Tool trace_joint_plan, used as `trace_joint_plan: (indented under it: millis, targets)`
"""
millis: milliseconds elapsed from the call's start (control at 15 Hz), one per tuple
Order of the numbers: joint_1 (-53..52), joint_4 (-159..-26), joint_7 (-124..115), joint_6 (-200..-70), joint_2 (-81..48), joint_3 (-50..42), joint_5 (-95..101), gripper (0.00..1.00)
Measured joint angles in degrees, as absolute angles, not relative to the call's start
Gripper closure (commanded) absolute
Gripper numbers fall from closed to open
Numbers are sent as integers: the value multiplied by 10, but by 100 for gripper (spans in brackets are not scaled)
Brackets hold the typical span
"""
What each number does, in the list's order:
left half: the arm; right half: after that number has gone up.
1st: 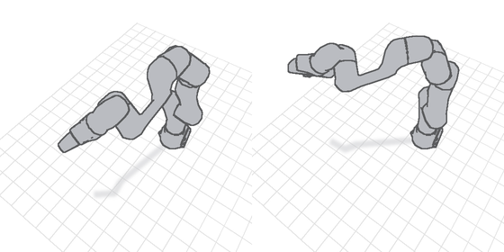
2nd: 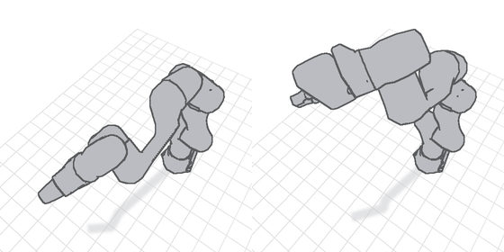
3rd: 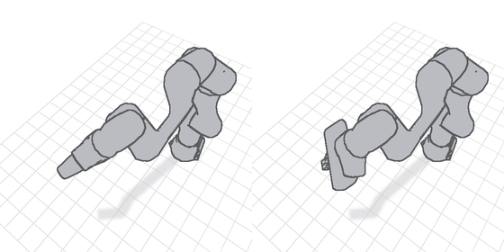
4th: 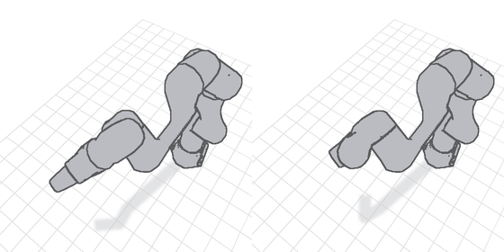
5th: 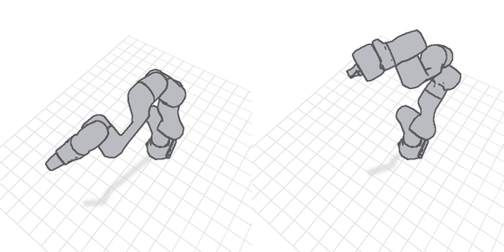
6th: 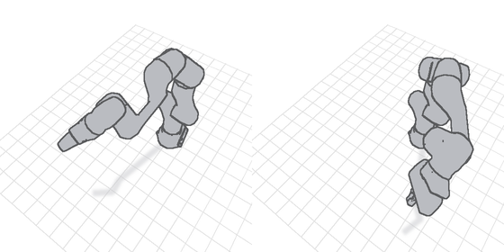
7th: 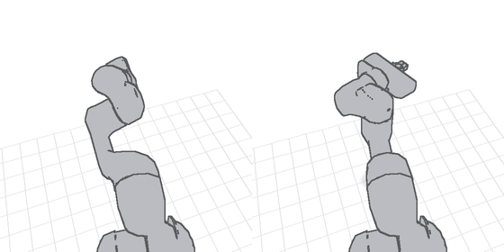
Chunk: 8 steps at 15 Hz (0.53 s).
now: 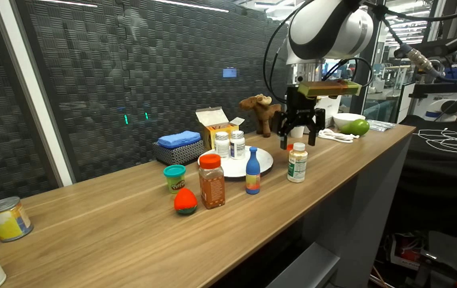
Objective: Put the bottles and orange plushie surrounding the white plate on the white plate
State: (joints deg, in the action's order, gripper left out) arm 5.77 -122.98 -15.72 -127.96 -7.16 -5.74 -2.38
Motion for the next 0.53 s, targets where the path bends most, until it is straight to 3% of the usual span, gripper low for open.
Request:
trace_joint_plan:
  millis: [267,333,400,533]
  targets:
    - [63,-1229,-134,-1274,-75,-58,-37,0]
    - [65,-1229,-126,-1273,-75,-58,-42,25]
    - [66,-1229,-118,-1273,-76,-58,-49,26]
    - [68,-1227,-106,-1273,-77,-58,-59,42]
